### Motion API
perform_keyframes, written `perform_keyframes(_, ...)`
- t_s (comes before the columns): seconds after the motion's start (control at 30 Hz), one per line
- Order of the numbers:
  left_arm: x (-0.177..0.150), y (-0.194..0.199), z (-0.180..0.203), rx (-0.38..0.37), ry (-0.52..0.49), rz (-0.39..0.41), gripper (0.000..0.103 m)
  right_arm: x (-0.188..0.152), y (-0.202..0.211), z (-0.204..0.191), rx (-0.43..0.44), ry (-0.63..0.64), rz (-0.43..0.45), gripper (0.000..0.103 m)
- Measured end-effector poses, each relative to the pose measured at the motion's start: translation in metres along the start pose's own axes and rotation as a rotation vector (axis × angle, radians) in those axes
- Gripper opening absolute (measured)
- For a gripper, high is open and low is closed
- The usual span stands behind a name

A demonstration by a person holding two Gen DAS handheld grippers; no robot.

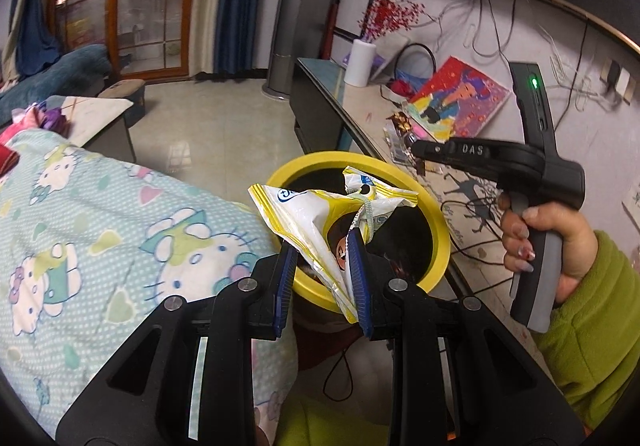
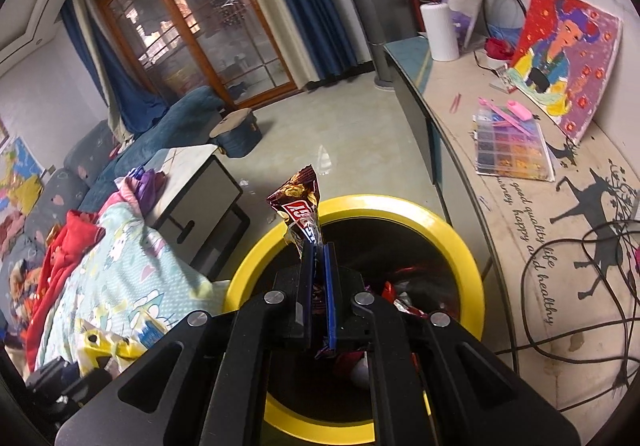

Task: Collect trash
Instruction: 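Carry the chip bag and chocolate wrapper over the yellow bin with both tools, then open both tools to drop the chip bag and chocolate wrapper into the bin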

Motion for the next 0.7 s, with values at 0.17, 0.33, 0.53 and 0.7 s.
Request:
perform_keyframes(0.17,-0.006,-0.019,0.015,-0.013,-0.039,-0.037,0.020,-0.004,-0.006,0.012,0.001,-0.021,-0.031,0.006)
perform_keyframes(0.33,-0.013,-0.033,0.027,-0.022,-0.080,-0.064,0.020,-0.009,-0.013,0.018,0.000,-0.037,-0.057,0.006)
perform_keyframes(0.53,-0.018,-0.050,0.034,-0.018,-0.100,-0.096,0.020,-0.014,-0.020,0.021,0.004,-0.055,-0.079,0.006)
perform_keyframes(0.7,-0.023,-0.062,0.034,-0.017,-0.097,-0.123,0.020,-0.017,-0.024,0.024,0.002,-0.068,-0.093,0.007)
Point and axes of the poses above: each gripper's, at about its wrist camera, not at the fingertips, and y roughly against the way its jaws point, z to its right, x to its top, the point moved 8 cm from there along -y, roughly the way its jaws point
